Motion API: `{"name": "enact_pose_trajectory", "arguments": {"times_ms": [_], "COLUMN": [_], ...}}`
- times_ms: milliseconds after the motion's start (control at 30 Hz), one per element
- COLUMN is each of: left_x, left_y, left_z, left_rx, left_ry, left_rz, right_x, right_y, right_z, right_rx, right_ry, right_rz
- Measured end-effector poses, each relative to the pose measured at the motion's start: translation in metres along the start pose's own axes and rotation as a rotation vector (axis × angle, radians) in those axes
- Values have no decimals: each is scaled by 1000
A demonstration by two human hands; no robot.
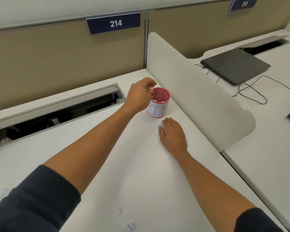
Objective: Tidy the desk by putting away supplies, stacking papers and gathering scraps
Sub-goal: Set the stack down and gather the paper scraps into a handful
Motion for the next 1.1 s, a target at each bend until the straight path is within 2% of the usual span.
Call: {"name": "enact_pose_trajectory", "arguments": {"times_ms": [167, 367, 533, 667, 833, 933, 1100], "left_x": [45, 81, 94, 97, 108, 108, 101], "left_y": [-33, -106, -157, -194, -214, -222, -224], "left_z": [-60, -167, -264, -339, -414, -445, -467], "left_rx": [-7, 76, 145, 216, 280, 316, 280], "left_ry": [49, 27, -51, -117, -80, -112, -145], "left_rz": [67, 295, 467, 558, 619, 609, 558], "right_x": [2, 10, -3, -10, -14, -24, -46], "right_y": [-3, -33, -77, -103, -122, -131, -171], "right_z": [-1, -34, -103, -170, -233, -259, -289], "right_rx": [-39, -94, -39, 27, 83, 171, 229], "right_ry": [-30, -16, -186, -340, -462, -499, -542], "right_rz": [42, 217, 317, 259, 151, -5, -79]}}
Point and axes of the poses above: each hand's wrist, its own z-axis towards the middle knuckle, its own x-axis out of the back of the hand, y = z × x, the point moved 7 cm from there along z, towards the middle knuckle, and after that the axes turned 11 degrees about z, right-handed, at the moved point
